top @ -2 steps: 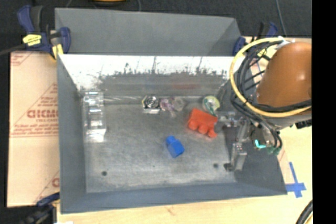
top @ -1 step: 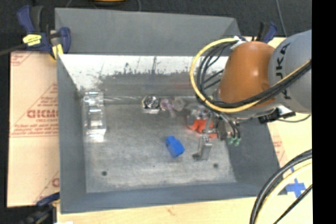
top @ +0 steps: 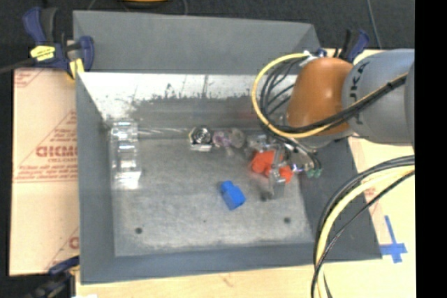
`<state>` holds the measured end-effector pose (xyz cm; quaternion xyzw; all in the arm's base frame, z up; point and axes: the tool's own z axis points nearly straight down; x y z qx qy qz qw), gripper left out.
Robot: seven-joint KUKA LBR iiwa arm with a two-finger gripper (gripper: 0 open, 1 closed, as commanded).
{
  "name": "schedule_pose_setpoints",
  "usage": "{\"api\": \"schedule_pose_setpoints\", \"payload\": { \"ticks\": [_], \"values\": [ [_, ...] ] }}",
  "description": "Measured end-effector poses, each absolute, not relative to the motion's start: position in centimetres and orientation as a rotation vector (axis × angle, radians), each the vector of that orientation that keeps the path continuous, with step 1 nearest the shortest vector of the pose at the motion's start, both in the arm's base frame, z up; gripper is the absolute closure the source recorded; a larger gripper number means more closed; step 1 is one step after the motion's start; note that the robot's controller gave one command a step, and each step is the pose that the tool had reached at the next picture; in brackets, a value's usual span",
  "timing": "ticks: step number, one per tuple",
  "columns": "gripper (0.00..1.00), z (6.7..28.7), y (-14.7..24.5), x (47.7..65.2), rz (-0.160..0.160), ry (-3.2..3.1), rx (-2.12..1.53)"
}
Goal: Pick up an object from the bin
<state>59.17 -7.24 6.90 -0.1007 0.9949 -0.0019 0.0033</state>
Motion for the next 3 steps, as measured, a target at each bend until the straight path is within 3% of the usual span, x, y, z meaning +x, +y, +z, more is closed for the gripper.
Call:
{"api": "schedule_pose_setpoints", "payload": {
  "ticks": [1,2,3],
  "values": [
    [0.00,7.2,-13.7,62.1,-0.006,2.987,-0.951],
    [1.00,7.2,-13.4,62.1,0.000,2.986,-0.949],
    [1.00,21.4,-14.2,59.6,-0.012,2.994,-0.918]
  ]
}}
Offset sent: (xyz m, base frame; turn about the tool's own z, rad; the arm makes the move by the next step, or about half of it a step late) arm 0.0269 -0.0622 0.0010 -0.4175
